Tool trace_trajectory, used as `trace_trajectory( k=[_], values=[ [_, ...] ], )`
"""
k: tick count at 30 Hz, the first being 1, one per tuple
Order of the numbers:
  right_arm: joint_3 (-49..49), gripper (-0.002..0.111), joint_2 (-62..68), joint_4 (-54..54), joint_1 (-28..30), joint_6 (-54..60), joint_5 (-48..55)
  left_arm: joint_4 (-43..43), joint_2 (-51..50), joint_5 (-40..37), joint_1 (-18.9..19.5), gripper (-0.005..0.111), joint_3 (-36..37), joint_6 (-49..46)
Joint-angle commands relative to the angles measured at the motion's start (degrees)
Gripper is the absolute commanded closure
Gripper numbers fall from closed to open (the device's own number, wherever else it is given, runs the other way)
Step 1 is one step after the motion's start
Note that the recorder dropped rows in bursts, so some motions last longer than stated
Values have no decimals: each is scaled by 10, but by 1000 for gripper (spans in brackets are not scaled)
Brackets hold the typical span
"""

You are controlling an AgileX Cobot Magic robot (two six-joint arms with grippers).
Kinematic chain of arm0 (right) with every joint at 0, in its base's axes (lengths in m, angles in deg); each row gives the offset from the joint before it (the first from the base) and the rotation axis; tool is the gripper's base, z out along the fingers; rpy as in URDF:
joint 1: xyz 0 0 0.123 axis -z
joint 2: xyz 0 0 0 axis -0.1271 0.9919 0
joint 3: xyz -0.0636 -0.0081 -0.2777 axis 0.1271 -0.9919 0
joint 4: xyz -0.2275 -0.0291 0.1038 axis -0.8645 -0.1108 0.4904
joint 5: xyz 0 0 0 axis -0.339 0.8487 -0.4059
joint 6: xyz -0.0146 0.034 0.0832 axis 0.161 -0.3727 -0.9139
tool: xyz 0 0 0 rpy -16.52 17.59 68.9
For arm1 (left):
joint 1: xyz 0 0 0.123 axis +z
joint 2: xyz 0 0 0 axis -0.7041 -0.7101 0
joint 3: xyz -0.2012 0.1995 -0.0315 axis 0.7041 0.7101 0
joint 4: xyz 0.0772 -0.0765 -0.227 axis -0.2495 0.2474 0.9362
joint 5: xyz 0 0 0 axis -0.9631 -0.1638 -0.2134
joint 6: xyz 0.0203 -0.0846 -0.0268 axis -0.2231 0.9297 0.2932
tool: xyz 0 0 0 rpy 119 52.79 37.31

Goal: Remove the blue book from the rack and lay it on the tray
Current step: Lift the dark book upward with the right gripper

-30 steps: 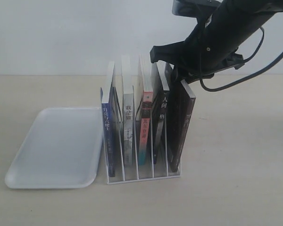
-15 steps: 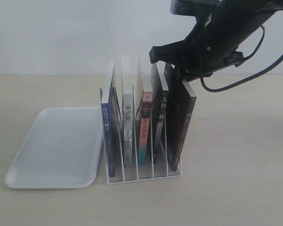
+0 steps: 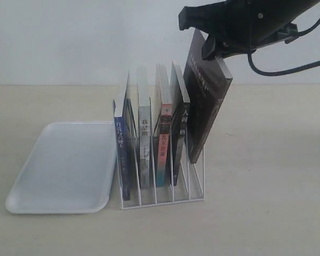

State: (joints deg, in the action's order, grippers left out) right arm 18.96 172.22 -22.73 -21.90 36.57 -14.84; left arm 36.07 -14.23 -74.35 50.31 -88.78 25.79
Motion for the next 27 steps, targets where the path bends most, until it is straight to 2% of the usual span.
trace_trajectory(
  k=[1,27],
  values=[
    [8,108,-28,-2,0,-22,-20,0,1,2,-3,103,2,4],
    [28,108,-34,-28,0,-86,32,0,1,2,-3,103,2,4]
  ],
)
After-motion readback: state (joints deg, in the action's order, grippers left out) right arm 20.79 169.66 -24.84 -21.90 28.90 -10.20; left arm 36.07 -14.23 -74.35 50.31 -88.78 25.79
